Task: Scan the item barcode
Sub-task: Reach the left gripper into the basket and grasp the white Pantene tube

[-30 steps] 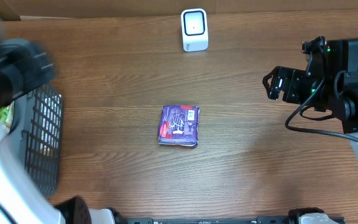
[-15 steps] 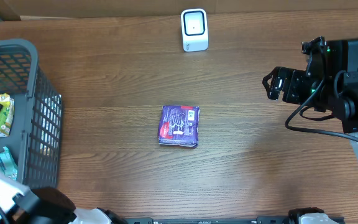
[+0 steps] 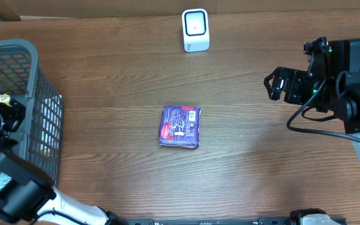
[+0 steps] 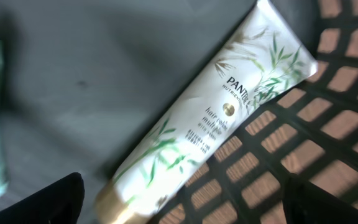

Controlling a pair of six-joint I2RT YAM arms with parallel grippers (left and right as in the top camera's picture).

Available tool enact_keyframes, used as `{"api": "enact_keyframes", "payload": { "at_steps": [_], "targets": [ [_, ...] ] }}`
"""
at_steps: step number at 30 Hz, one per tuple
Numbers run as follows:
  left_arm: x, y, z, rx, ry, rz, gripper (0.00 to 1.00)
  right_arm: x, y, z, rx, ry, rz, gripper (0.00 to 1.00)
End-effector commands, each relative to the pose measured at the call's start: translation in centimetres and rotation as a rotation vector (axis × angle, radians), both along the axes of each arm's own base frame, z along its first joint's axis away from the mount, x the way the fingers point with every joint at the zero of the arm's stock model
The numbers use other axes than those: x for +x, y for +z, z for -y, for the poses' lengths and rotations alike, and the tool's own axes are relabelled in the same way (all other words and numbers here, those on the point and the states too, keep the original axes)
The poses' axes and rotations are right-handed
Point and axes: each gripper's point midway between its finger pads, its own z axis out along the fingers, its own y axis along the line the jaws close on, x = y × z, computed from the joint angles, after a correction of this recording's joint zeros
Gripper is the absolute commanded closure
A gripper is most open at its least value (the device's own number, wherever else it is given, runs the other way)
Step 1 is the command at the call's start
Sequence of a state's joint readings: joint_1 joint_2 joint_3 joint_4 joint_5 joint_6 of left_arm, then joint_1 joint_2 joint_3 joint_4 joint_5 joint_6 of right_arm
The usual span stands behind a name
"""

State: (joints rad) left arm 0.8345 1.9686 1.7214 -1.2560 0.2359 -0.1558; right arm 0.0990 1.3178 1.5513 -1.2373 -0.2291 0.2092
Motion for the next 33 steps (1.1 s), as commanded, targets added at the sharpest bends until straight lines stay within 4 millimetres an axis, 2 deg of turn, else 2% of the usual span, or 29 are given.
{"api": "enact_keyframes", "payload": {
  "at_steps": [1,5,10,17,18,21,22,24,26,30,33],
  "targets": [
    [1.1,-2.3,1.3,-0.027,-0.089,-0.034,0.09,0.0,0.6,-0.2,0.005,0.007,0.012,0.02],
    [1.3,-4.1,1.8,-0.047,-0.112,-0.082,0.09,-0.2,0.5,-0.2,0.003,0.007,0.003,0.02],
    [0.3,-6.3,2.3,-0.032,-0.141,-0.185,0.18,-0.3,0.4,-0.2,0.003,0.007,-0.003,0.02],
    [-0.3,-8.9,2.7,-0.029,-0.142,-0.194,0.20,-0.3,0.4,-0.2,0.003,0.007,-0.002,0.02],
    [-0.3,-9.3,2.8,-0.027,-0.143,-0.193,0.24,-0.3,0.4,-0.2,0.003,0.007,-0.002,0.02],
    [-0.4,-10.0,2.9,-0.025,-0.142,-0.188,0.45,-0.3,0.4,-0.2,0.003,0.007,-0.002,0.02],
    [-0.3,-10.0,2.8,-0.022,-0.142,-0.185,0.58,-0.3,0.4,-0.2,0.003,0.007,-0.002,0.02],
    [-0.1,-10.0,2.8,-0.019,-0.143,-0.178,0.74,-0.3,0.4,-0.2,0.003,0.007,-0.003,0.02],
    [0.0,-9.8,2.7,-0.016,-0.143,-0.175,0.95,-0.3,0.4,-0.2,0.003,0.007,-0.002,0.02],
    [0.3,-8.7,2.4,-0.014,-0.120,-0.174,0.96,-0.2,0.5,-0.2,0.004,0.007,0.002,0.02],
    [1.2,-5.6,1.6,0.002,-0.119,-0.157,0.96,-0.1,0.5,-0.2,0.004,0.007,0.005,0.02]
  ]
}}
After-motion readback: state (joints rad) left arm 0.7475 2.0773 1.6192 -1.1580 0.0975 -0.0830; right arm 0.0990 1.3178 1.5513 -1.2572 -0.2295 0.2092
